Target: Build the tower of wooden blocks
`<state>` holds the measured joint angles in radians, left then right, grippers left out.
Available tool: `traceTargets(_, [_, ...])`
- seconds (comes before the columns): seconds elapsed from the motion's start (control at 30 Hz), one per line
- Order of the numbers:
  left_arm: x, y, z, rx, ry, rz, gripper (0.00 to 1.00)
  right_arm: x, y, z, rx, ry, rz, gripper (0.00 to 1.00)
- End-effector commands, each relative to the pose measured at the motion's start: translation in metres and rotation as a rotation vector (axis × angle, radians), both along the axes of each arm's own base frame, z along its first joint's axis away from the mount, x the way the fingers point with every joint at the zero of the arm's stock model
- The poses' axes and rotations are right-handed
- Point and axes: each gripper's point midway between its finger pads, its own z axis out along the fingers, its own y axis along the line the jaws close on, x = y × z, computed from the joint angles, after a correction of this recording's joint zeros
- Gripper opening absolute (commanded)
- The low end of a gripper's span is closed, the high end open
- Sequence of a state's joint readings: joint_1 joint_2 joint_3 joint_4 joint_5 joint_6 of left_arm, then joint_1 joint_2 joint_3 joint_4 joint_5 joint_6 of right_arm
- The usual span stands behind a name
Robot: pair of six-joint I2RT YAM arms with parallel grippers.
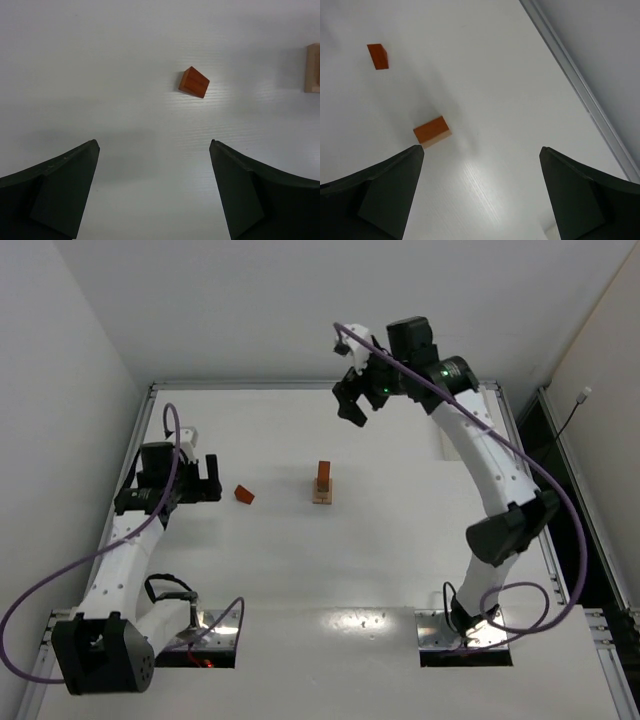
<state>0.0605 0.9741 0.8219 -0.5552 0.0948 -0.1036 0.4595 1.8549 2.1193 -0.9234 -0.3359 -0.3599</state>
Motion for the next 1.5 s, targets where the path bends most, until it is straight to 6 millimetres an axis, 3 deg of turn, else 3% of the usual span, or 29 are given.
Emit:
traceTargets(0.0, [0.02,-0.013,0.011,-0.069,-0.03,-0.04,0.89,-0.007,-0.018,0.0,0.03,0.017,-0.126,1.0])
traceTargets(0.03, [0.022,-0.015,-0.002,-0.082,0.017,-0.049,0.85,-0.001,-0.033,0.0,0.017,0.005,-0.174,1.0])
traceTargets(0.1, [0.033,-0.022,-0.002,-0.117,0.019,-0.075,0.72,-0.004,-0.047,-0.007,0.008,0.022,-0.199,1.0])
traceTargets(0.17, [0.041,-0.031,-0.016,-0.164,0.069,-0.103,0.59,-0.002,-0.065,-0.008,0.007,0.028,-0.247,1.0])
traceTargets(0.23, [0.047,-0.036,-0.025,-0.191,0.096,-0.126,0.52,-0.001,-0.073,-0.002,0.018,0.018,-0.259,1.0])
traceTargets(0.4, [0.068,-0.057,-0.04,-0.232,0.127,-0.218,0.47,0.002,-0.09,-0.004,0.039,0.039,-0.292,1.0])
traceTargets(0.43, [0.07,-0.064,-0.052,-0.249,0.16,-0.239,0.47,0.0,-0.089,-0.005,0.041,0.051,-0.284,1.0])
traceTargets(0.6, [0.086,-0.072,-0.069,-0.277,0.209,-0.264,0.47,0.004,-0.106,-0.007,0.049,0.066,-0.326,1.0])
traceTargets(0.87, [0.094,-0.07,-0.101,-0.275,0.292,-0.253,0.47,0.008,-0.114,-0.004,0.064,0.072,-0.333,1.0])
traceTargets(1.13, [0.096,-0.066,-0.12,-0.267,0.354,-0.231,0.3,0.015,-0.122,-0.008,0.062,0.08,-0.355,1.0])
traceTargets(1.17, [0.099,-0.064,-0.118,-0.25,0.344,-0.231,0.19,0.016,-0.121,-0.012,0.064,0.091,-0.348,1.0])
traceTargets(1.23, [0.098,-0.064,-0.122,-0.252,0.353,-0.23,0.1,0.016,-0.12,-0.008,0.067,0.083,-0.347,1.0])
traceTargets(1.27, [0.097,-0.062,-0.123,-0.238,0.36,-0.231,0.0,0.016,-0.121,-0.014,0.072,0.106,-0.34,1.0])
traceTargets(1.37, [0.095,-0.064,-0.118,-0.22,0.349,-0.259,0.0,0.013,-0.113,-0.015,0.125,0.147,-0.303,1.0])
traceTargets(1.43, [0.094,-0.071,-0.099,-0.212,0.293,-0.311,0.0,0.0,-0.098,-0.014,0.208,0.215,-0.222,1.0])
traceTargets(1.47, [0.096,-0.07,-0.089,-0.2,0.253,-0.321,0.0,-0.002,-0.097,-0.025,0.225,0.262,-0.203,1.0])
